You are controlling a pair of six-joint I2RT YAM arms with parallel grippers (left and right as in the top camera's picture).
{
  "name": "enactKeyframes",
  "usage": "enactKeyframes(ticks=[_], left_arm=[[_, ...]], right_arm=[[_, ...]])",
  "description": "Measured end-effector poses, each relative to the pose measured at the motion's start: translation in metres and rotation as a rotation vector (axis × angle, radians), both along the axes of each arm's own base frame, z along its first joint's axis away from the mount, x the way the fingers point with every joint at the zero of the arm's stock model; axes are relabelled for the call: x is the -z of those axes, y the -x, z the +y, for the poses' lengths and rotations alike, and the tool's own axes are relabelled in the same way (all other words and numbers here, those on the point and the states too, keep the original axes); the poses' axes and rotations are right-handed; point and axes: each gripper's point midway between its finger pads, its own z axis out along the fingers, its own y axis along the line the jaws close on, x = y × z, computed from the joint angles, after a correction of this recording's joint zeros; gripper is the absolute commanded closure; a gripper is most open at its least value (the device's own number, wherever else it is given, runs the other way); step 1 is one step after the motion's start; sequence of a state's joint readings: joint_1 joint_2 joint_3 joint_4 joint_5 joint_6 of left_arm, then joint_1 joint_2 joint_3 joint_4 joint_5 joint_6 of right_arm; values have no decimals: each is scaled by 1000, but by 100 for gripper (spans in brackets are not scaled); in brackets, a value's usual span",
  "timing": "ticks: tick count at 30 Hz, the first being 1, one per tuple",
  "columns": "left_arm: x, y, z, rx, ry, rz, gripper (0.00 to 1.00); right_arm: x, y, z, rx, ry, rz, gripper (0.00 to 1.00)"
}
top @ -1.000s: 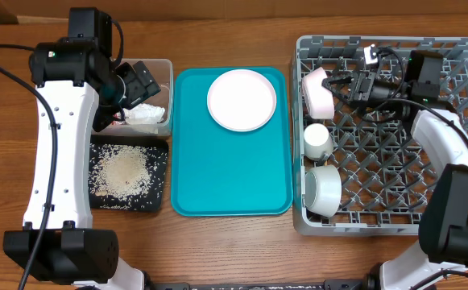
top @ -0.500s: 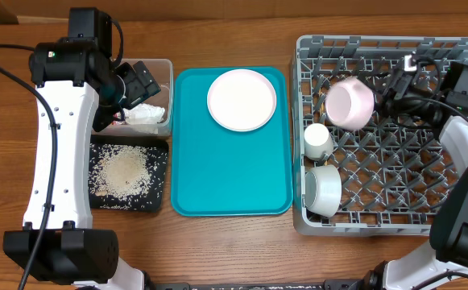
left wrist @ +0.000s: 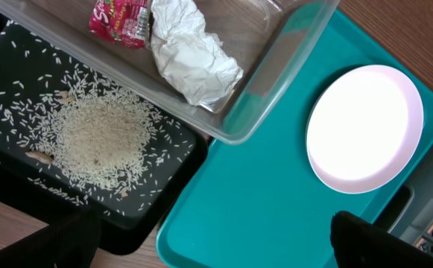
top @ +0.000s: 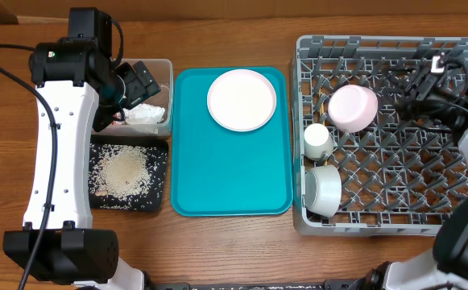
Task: Sort waste into correct bins and load items into the dishwasher
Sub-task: 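Lower the pink bowl into the rack and open the right gripper, then move the right gripper to the pink plate's rim on the tray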
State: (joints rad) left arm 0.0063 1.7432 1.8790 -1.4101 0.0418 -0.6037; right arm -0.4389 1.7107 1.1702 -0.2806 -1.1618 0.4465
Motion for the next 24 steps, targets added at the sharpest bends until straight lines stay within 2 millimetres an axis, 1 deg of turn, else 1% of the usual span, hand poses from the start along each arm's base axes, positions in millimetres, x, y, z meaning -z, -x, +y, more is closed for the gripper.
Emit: enactKeyframes(ticks=[2,3,5,6,7,8,10,12,14,17,19,20,21,22,23,24], left_arm=[[0,0,0,0,0,0,0],[0,0,0,0,0,0,0],[0,0,0,0,0,0,0],[0,0,0,0,0,0,0],[0,0,0,0,0,0,0],[0,0,0,0,0,0,0],[0,0,0,0,0,0,0],[0,0,0,0,0,0,0],[0,0,0,0,0,0,0],[0,0,0,0,0,0,0],[0,0,0,0,0,0,0],[0,0,0,0,0,0,0],[0,0,0,0,0,0,0],[0,0,0,0,0,0,0],[0,0,0,0,0,0,0],[0,0,0,0,0,0,0]], right_arm=[[-22,6,9,9,53,-32,0],[-28,9,14,6,70,-40,0],[-43,15,34,-1,141,-57,0],[-51,19,49,-13,195,-71,0],[-55,22,62,-25,237,-78,0],[-59,25,81,-46,305,-93,0],[-61,29,114,-86,416,-110,0],[-60,32,153,-139,538,-151,0],[-55,37,184,-180,643,-191,0],[-44,45,224,-231,758,-233,0],[-26,47,249,-267,838,-244,0],[-20,46,254,-275,855,-241,0],[-9,45,261,-288,880,-235,0],[9,42,269,-304,914,-219,0],[16,41,272,-309,924,-212,0],[29,38,276,-321,943,-199,0]])
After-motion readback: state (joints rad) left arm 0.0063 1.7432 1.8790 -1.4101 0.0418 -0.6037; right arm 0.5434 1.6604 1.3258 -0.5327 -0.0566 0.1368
